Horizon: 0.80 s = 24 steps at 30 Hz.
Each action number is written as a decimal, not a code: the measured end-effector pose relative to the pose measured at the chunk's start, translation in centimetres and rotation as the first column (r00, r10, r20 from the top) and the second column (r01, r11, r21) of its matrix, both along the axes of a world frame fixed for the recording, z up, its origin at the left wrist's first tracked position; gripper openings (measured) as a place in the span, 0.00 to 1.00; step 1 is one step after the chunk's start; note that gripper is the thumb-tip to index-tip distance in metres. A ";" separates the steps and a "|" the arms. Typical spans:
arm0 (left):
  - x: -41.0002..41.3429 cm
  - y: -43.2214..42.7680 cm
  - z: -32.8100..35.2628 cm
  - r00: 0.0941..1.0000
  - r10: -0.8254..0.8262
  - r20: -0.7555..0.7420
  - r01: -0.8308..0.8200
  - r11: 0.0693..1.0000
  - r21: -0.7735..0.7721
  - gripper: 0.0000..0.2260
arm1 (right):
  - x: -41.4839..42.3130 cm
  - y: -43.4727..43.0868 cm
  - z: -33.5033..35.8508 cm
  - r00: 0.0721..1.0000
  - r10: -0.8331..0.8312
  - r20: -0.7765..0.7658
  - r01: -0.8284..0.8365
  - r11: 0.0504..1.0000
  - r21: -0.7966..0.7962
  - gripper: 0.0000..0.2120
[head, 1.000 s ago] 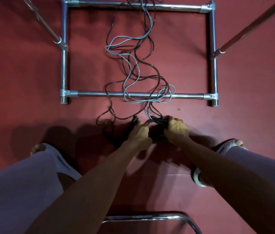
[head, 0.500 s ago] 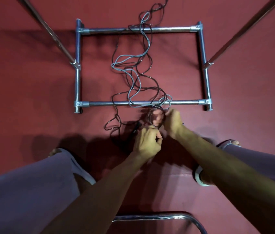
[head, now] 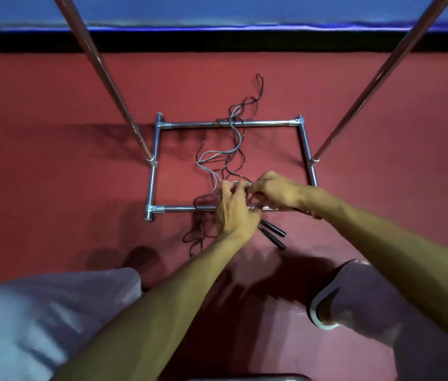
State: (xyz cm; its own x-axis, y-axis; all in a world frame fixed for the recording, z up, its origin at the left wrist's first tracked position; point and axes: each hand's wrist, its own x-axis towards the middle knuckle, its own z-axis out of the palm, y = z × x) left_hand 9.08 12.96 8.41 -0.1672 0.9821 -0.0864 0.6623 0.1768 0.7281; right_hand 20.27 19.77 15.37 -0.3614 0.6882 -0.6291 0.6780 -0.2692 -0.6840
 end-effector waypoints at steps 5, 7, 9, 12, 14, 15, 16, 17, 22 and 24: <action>-2.3 3.6 3.3 0.965 0.116 0.235 -0.089 0.988 -0.122 0.17 | 1.7 -0.1 10.1 0.960 0.164 -0.226 -0.137 0.982 0.131 0.26; -3.3 5.1 4.0 0.982 0.033 0.188 -0.018 0.996 -0.085 0.20 | 2.8 0.1 13.0 0.900 0.049 -0.433 0.009 0.991 0.130 0.26; -4.8 6.2 4.4 0.990 -0.018 0.137 0.033 0.994 -0.107 0.14 | 3.9 0.2 15.8 0.729 -0.092 -0.679 0.088 0.995 -0.040 0.25; -7.6 6.5 4.4 0.999 -0.022 0.048 0.030 0.985 -0.169 0.20 | 6.0 0.9 20.5 0.432 -0.064 -0.900 -0.087 0.990 -0.112 0.24; -8.0 6.4 5.6 0.997 0.026 0.068 -0.010 0.976 -0.218 0.29 | 7.1 1.7 21.8 0.410 -0.042 -0.911 -0.134 0.985 -0.106 0.21; -7.5 6.3 6.9 0.993 0.024 0.114 0.002 0.974 -0.225 0.31 | 7.2 2.2 21.2 0.514 -0.067 -0.855 -0.053 0.993 -0.110 0.21; -6.7 6.2 8.8 0.984 0.011 0.176 0.029 0.974 -0.223 0.29 | 7.0 2.6 19.7 0.666 -0.097 -0.739 0.064 0.995 -0.074 0.20; -5.7 6.4 10.4 0.963 -0.002 0.269 0.060 0.976 -0.208 0.27 | 6.6 2.7 17.8 0.820 -0.113 -0.562 0.161 0.986 0.036 0.16; -3.5 6.0 17.6 0.605 -0.087 0.791 0.187 0.982 -0.035 0.27 | 1.7 0.3 10.5 0.989 0.078 -0.126 -0.046 0.969 0.241 0.21; -3.8 5.9 19.2 0.410 -0.102 0.907 0.264 0.964 -0.011 0.25 | 0.4 -0.5 10.0 0.977 0.092 -0.191 -0.043 0.969 0.245 0.21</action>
State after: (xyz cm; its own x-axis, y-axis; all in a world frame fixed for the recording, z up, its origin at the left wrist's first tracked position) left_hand 5.26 18.89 27.64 0.2667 0.9431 -0.1988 -0.3175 0.2807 0.9057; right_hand 20.67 19.30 25.42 -0.5135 0.7785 -0.3609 0.5325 -0.0406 -0.8454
